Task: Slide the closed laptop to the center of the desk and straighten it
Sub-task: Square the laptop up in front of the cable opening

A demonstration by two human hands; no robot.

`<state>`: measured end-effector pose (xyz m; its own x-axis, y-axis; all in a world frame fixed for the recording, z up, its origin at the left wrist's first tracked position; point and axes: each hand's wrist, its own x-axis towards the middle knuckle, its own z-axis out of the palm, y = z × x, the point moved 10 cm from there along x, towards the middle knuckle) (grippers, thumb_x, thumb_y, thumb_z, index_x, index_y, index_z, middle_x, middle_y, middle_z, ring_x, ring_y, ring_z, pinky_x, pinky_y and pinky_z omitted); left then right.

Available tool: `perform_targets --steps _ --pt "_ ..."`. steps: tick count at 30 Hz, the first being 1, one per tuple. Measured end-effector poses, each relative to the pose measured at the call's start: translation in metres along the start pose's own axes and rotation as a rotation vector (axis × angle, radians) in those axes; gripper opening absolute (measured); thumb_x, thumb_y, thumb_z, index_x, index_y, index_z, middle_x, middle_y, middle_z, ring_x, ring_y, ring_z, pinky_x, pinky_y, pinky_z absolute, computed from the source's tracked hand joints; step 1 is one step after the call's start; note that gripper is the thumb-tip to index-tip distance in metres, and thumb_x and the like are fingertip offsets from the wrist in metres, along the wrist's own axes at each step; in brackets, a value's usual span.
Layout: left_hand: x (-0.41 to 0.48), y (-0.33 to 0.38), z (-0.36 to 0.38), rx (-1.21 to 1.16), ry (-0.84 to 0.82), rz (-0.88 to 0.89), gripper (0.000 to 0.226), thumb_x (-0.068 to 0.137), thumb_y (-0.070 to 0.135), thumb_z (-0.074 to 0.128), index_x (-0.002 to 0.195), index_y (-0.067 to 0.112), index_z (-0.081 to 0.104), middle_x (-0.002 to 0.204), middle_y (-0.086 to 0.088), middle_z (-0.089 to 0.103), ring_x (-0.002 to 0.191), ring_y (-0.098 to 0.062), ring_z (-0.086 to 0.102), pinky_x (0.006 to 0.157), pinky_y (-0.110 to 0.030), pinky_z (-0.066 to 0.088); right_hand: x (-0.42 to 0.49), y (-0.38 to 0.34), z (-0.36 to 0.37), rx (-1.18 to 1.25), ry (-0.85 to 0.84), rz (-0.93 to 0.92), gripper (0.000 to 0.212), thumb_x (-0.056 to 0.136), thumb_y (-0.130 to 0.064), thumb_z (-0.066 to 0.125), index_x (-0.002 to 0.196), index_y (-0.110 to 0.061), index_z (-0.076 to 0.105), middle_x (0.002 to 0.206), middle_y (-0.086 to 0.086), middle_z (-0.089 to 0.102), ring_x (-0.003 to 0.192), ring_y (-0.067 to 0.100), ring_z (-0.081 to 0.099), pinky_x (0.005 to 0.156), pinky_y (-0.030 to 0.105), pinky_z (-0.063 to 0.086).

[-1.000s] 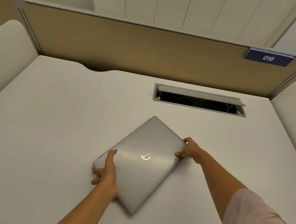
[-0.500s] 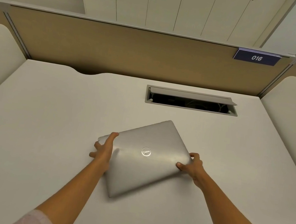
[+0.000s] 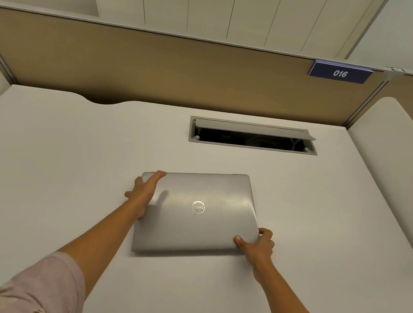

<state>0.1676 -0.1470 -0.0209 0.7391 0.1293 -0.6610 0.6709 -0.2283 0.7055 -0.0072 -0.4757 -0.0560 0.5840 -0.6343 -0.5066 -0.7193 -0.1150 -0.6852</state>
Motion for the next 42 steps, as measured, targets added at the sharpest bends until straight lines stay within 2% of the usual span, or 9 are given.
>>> perform_targets --steps 6,12,18,22,25,28,34,37,42 --pt "0.014 0.010 0.011 0.101 -0.097 0.034 0.102 0.057 0.075 0.054 0.144 0.025 0.035 0.149 -0.007 0.035 0.134 -0.034 0.032 0.111 -0.054 0.029 -0.005 0.003 -0.004 -0.031 0.034 0.022 0.069 0.076 -0.028 0.080 0.127 -0.011 0.037 0.130 0.015 0.039 0.121 0.035 0.043 0.099 0.045 0.045" --pt "0.022 0.001 0.012 0.248 -0.030 0.019 0.105 0.066 0.080 0.052 0.151 0.030 0.016 0.152 -0.017 0.021 0.137 -0.037 0.022 0.110 -0.053 0.025 -0.008 0.002 -0.006 -0.086 0.059 0.052 0.073 0.075 -0.028 0.081 0.129 -0.008 0.037 0.133 0.018 0.039 0.124 0.037 0.042 0.101 0.047 0.044" --pt "0.028 0.000 0.011 0.491 0.054 0.117 0.095 0.077 0.074 0.049 0.151 0.026 0.012 0.147 -0.019 0.025 0.133 -0.037 0.021 0.107 -0.050 0.026 -0.009 -0.003 -0.005 -0.227 0.055 -0.003 0.071 0.078 -0.035 0.077 0.127 -0.005 0.035 0.132 0.019 0.038 0.123 0.037 0.039 0.099 0.045 0.043" --pt "0.022 -0.004 0.011 0.644 0.110 0.255 0.094 0.082 0.068 0.051 0.152 0.024 0.007 0.141 -0.018 0.028 0.128 -0.037 0.027 0.108 -0.046 0.028 -0.015 -0.013 -0.007 -0.446 0.075 -0.108 0.065 0.082 -0.048 0.067 0.123 -0.005 0.038 0.126 0.015 0.043 0.117 0.035 0.046 0.092 0.043 0.045" --pt "0.005 -0.014 0.011 0.713 0.179 0.466 0.092 0.086 0.061 0.051 0.153 0.019 0.003 0.151 -0.020 0.021 0.138 -0.036 0.020 0.114 -0.046 0.022 -0.024 -0.027 -0.013 -0.776 0.218 -0.252 0.067 0.084 -0.062 0.052 0.125 -0.010 0.044 0.125 0.009 0.048 0.116 0.029 0.044 0.094 0.038 0.041" --pt "-0.016 -0.032 0.011 0.746 0.216 0.644 0.085 0.090 0.056 0.048 0.154 0.016 0.007 0.159 -0.018 0.012 0.145 -0.035 0.012 0.118 -0.046 0.017 -0.030 -0.037 -0.005 -0.680 0.213 -0.470 0.074 0.088 -0.055 0.052 0.145 -0.012 0.031 0.145 0.011 0.037 0.134 0.028 0.034 0.107 0.038 0.034" --pt "-0.047 -0.058 0.020 0.906 0.163 0.920 0.075 0.092 0.061 0.026 0.154 0.022 0.012 0.163 -0.006 0.004 0.150 -0.023 0.003 0.121 -0.041 0.007 -0.048 -0.036 0.048 -0.702 -0.114 -0.867 0.073 0.094 -0.062 0.034 0.154 -0.032 0.004 0.163 -0.010 -0.005 0.151 0.014 -0.004 0.123 0.033 0.000" --pt "-0.053 -0.069 0.025 1.000 0.070 1.027 0.071 0.094 0.060 0.027 0.154 0.026 0.010 0.164 0.000 0.003 0.150 -0.015 -0.002 0.121 -0.038 -0.001 -0.051 -0.032 0.062 -0.794 -0.100 -0.930 0.068 0.095 -0.062 0.021 0.152 -0.037 -0.005 0.161 -0.013 -0.011 0.150 0.010 -0.008 0.120 0.027 -0.013" --pt "-0.053 -0.078 0.030 1.147 -0.021 1.101 0.072 0.095 0.062 0.028 0.154 0.027 0.007 0.164 0.000 0.003 0.150 -0.014 -0.001 0.120 -0.037 0.000 -0.048 -0.030 0.063 -0.835 -0.055 -0.933 0.066 0.095 -0.061 0.016 0.152 -0.035 -0.006 0.162 -0.011 -0.008 0.150 0.010 -0.008 0.118 0.026 -0.016"
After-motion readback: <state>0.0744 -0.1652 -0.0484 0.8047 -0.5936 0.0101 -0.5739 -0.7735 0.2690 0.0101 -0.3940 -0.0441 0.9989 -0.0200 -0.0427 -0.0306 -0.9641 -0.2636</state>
